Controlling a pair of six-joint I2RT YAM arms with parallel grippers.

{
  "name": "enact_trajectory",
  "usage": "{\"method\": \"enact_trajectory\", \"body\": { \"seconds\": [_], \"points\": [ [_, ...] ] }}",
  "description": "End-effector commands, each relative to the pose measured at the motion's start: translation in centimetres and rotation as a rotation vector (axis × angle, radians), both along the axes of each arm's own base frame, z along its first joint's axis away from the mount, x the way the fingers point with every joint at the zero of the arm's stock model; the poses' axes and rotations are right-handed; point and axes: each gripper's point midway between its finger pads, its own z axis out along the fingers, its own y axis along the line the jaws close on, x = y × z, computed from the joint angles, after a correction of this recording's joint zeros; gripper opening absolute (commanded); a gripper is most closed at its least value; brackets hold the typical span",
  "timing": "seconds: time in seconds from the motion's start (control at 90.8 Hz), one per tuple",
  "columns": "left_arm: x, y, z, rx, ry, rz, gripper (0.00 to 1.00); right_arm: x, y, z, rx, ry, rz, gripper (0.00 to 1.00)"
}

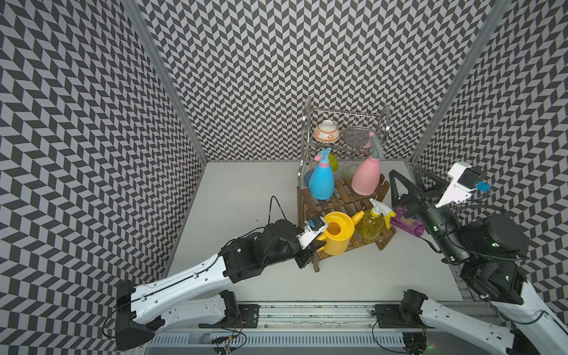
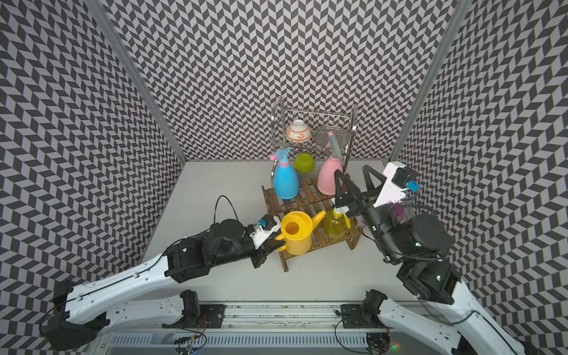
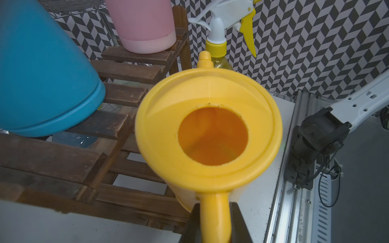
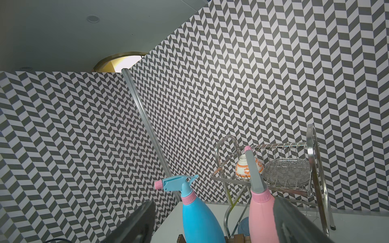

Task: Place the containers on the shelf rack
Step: 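Place the container on the shelf.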

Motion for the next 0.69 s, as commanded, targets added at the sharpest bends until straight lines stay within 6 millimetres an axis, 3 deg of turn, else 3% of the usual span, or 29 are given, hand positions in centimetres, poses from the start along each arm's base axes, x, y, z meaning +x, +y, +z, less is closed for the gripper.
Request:
{"method": "enact_trajectory", "body": {
  "seconds": [0.0,0.683],
  "points": [
    [0.6,-0.7,1.8,-0.082,-0.026,0.022,0.0,-0.4,-0.7,0.9,0.044,-0.027,-0.006,0.9],
    [1.5,-1.6,-1.1,-0.033,-0.006,0.051,0.04,-0.7,-0.9,0.4,0.056,-0.018,0.007,0.9]
  ]
}}
